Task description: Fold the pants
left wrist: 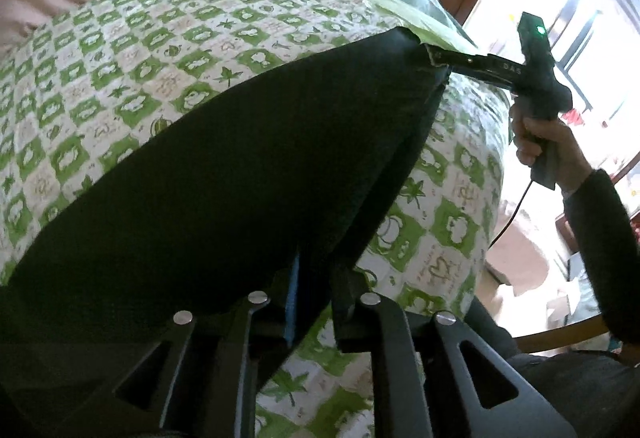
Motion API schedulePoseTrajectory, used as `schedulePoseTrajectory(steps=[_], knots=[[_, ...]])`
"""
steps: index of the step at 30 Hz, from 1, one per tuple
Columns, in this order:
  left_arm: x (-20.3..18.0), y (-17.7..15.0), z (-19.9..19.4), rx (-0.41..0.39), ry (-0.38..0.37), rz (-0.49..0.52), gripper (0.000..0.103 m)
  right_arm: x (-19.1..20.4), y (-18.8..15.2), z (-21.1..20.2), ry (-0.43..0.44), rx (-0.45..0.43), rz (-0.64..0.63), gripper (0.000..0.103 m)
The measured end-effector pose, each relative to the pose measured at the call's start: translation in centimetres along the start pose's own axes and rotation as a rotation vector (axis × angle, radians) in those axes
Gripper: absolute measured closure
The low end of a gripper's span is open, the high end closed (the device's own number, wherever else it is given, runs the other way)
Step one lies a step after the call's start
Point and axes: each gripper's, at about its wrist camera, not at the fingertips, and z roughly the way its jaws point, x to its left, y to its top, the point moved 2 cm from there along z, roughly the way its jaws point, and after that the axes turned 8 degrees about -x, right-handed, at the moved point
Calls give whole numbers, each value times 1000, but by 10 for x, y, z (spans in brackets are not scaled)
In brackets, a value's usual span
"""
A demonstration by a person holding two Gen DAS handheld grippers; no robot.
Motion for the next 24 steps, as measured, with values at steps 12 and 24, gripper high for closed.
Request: schedulePoseTrajectory(steps=[12,24], knots=[[25,-19,-56,-93,86,-190,51,81,1,-33,172,-90,-33,37],[111,-44,-141,-227,264,-419,39,190,-34,3,398,41,-148,37]])
